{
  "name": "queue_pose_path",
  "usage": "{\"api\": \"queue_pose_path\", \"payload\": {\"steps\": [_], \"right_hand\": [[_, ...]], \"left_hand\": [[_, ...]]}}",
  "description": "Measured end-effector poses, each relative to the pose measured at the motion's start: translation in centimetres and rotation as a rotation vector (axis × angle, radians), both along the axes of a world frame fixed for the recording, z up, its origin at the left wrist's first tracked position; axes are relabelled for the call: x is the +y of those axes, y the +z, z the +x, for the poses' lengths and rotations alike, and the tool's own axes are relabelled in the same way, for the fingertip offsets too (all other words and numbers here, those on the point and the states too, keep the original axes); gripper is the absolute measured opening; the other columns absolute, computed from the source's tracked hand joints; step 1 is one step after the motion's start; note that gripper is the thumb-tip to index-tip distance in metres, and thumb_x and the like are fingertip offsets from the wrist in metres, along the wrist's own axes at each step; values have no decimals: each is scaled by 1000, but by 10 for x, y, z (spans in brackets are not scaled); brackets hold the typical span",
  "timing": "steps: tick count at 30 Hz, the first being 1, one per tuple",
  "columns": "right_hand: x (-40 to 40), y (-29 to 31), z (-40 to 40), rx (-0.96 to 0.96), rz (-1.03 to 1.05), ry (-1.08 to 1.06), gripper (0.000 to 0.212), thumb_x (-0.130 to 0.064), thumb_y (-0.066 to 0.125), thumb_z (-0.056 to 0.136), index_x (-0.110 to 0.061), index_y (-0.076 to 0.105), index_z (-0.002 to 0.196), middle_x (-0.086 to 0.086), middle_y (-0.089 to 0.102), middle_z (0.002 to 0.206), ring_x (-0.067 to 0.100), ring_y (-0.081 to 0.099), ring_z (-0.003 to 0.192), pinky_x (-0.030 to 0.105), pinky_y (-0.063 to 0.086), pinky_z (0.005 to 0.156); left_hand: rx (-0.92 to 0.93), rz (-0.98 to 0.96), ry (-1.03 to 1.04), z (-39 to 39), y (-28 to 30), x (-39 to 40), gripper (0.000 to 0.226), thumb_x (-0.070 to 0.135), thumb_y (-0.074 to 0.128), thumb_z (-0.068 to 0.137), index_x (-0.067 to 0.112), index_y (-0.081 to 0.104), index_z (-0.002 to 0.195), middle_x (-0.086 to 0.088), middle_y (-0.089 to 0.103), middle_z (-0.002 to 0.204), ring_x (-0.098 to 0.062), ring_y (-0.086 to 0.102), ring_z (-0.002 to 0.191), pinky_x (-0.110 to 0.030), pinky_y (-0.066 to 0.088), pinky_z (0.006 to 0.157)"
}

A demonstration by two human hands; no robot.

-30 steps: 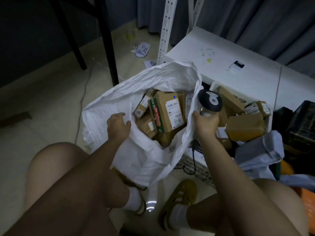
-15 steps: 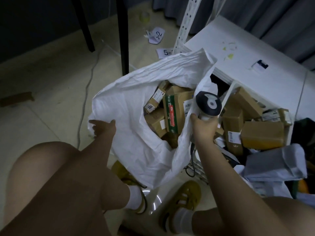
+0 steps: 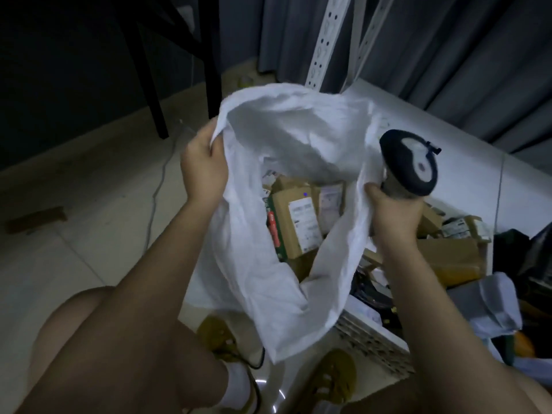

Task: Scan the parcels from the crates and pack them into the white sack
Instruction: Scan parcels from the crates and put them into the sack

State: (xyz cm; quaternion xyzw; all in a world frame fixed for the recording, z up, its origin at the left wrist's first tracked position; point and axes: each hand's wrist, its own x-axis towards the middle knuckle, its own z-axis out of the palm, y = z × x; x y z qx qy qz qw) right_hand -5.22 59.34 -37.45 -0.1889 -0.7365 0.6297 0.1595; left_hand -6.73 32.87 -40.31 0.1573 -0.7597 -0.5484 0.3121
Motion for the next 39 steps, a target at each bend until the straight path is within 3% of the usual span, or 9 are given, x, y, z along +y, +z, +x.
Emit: {"api": "queue_pose_path", "payload": {"steps": [6, 14, 20, 24, 28, 31, 34, 37, 39], "right_hand": [[13, -16, 30, -181, 32, -29, 55, -4, 69, 84, -6, 49, 135, 15, 60, 127, 30, 57, 118, 37, 47, 99], [39, 1, 49, -60, -47, -74, 51, -5, 72, 81, -2, 55, 129, 16, 63, 123, 29, 60, 113, 46, 51, 97], [63, -24, 69, -235, -38, -51, 60, -11, 75, 83, -4, 47, 136, 17, 59, 128, 36, 57, 116, 51, 48, 99], [84, -24, 84, -178, -89, -100, 57, -11, 75, 84, -1, 49, 134, 16, 58, 130, 33, 55, 119, 44, 46, 100], [117, -13, 91, -124, -130, -205, 60, -19, 77, 82, -2, 51, 134, 15, 60, 129, 32, 56, 119, 40, 47, 100], [150, 3, 92, -71, -111, -249, 63, -21, 75, 84, -3, 47, 138, 12, 56, 133, 29, 53, 123, 34, 43, 97], [188, 13, 96, -73, -91, -239, 46, -20, 75, 85, -5, 55, 124, 10, 65, 115, 26, 62, 106, 40, 51, 93], [226, 9, 108, -99, -83, -232, 26, -13, 71, 88, -7, 57, 109, -1, 63, 83, 8, 61, 72, 22, 52, 64], [249, -1, 119, -156, -87, -276, 27, -14, 71, 88, 1, 61, 108, 6, 65, 81, 14, 61, 67, 21, 49, 53]], "left_hand": [[-175, -182, -49, 22, 4, 6, 34, 25, 41, 95, 22, 65, 120, -11, 70, 102, -32, 63, 96, -42, 52, 81], [-243, -227, -40, 46, 26, 19, 31, 25, 40, 99, 22, 60, 122, -7, 67, 105, -29, 60, 95, -35, 48, 78], [-494, -199, -157, 56, 3, 41, 49, 17, 45, 95, 11, 37, 143, -15, 58, 126, -37, 55, 109, -39, 45, 84], [-386, -296, -142, 66, 9, 73, 65, 13, 52, 92, 11, 23, 149, -15, 27, 152, -32, 25, 140, -44, 27, 112], [-222, -465, -216, 72, 24, 130, 67, 10, 53, 90, 11, 21, 149, -14, 10, 158, -28, 1, 147, -45, 5, 119], [-149, -427, -404, 75, 34, 180, 58, 7, 51, 91, 13, 30, 146, -11, 17, 157, -25, 14, 144, -35, 16, 115], [-121, -384, -631, 78, 35, 230, 46, 10, 49, 94, 15, 41, 139, -4, 36, 146, -18, 39, 128, -18, 30, 92], [-131, -341, -817, 77, 30, 281, 40, 13, 48, 96, 15, 45, 136, -5, 43, 138, -13, 45, 120, -15, 31, 88], [-166, -337, -890, 74, 25, 313, 39, 16, 49, 96, 17, 46, 135, -4, 44, 136, -11, 46, 116, -18, 34, 89]]}}
